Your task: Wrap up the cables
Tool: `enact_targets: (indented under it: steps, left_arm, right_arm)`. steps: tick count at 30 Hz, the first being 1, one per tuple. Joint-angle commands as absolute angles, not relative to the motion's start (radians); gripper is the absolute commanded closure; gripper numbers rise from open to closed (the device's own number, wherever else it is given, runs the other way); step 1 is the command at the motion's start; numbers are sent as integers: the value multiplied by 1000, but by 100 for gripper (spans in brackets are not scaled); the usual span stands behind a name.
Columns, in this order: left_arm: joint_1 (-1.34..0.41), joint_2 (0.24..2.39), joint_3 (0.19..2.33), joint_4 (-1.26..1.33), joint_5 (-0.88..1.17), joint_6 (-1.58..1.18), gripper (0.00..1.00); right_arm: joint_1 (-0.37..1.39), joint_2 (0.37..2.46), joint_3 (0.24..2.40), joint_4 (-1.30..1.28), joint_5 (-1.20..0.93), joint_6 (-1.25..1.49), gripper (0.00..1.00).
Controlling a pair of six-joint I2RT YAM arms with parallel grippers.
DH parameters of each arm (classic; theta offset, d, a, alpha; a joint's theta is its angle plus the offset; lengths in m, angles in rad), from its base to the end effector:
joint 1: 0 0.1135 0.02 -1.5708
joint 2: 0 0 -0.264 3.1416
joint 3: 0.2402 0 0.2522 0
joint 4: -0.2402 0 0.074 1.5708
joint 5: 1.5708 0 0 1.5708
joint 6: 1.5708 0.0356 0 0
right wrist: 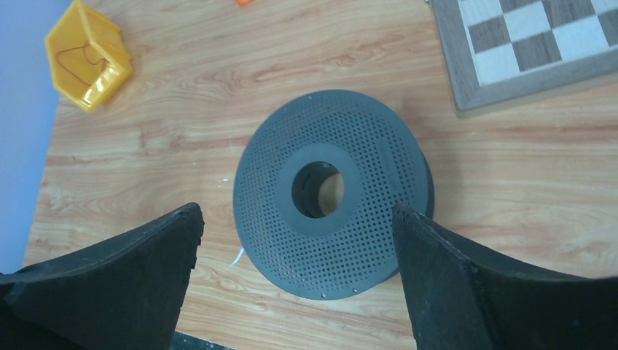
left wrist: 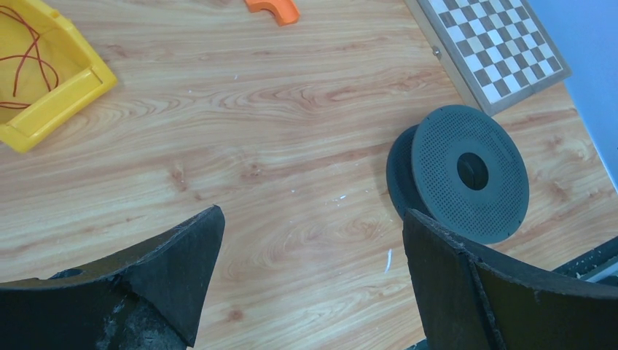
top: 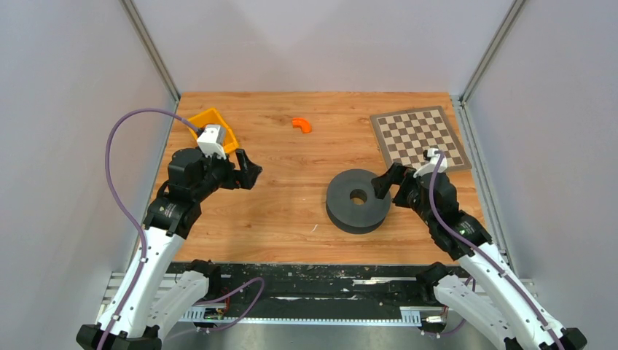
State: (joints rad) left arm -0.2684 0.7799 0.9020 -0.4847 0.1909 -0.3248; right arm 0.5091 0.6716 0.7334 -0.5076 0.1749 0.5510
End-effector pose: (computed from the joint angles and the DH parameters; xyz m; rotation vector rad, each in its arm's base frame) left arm 0.1621 -0.0516 0.3499 0.0744 1.9689 -0.5766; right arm 0.1362 0.0689 0.3058 0.1556 2.0390 0.4963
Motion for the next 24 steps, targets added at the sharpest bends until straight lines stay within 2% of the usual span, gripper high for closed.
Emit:
enact_targets:
  steps: [1, 7, 12, 16, 21, 24]
  left_arm:
    - [-269, 776, 906, -475, 162, -294, 0]
    - [-270, 786, 909, -490, 118, -290, 0]
    - [-270, 784, 912, -491, 130, -293, 0]
    - [-269, 781, 905, -489, 141, -282, 0]
    - [-270, 790, 909, -498, 140, -276, 0]
    - [-270, 791, 910, -503, 143, -278, 0]
  right_arm:
    - [508, 654, 695, -476, 225, 611, 0]
    - [509, 695, 637, -464, 181, 550, 0]
    - [478, 751, 564, -341, 135, 505, 0]
    - [389, 808, 525, -282, 23, 512, 1]
    - [198, 875, 427, -135, -250, 535, 6]
    - [127, 915, 405, -62, -345, 538, 9]
